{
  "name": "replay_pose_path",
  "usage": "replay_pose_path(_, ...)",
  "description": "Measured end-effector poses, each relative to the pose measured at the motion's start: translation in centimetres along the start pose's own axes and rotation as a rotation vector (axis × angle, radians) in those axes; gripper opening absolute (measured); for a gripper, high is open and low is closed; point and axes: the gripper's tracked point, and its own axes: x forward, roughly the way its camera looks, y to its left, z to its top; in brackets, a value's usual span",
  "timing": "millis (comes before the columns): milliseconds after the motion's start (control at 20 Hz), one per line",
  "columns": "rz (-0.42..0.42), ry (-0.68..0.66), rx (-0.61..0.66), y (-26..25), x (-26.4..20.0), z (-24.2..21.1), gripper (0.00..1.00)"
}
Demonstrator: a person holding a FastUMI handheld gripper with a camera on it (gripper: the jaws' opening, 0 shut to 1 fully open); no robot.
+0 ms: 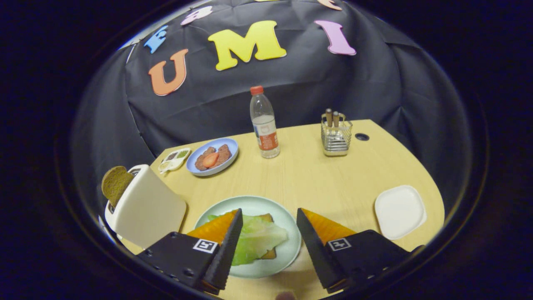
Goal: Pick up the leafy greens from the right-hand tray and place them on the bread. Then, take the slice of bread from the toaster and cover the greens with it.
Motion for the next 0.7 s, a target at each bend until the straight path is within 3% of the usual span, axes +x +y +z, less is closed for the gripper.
replay_pose_path(50,-0.009,-0.026,-0.002,-0.3,-1.1,0.9,0.88)
replay_pose_path(150,-0.039,-0.077,-0.018,-1.0,-3.0,2.6,0.95)
replay_pose_path(450,-0.12,-0.23,-0.114,-1.5,-11.0,7.8,0.96)
replay_pose_path(700,-0.148,-0.311,-0.137,4.2,-15.7,10.2,0.96)
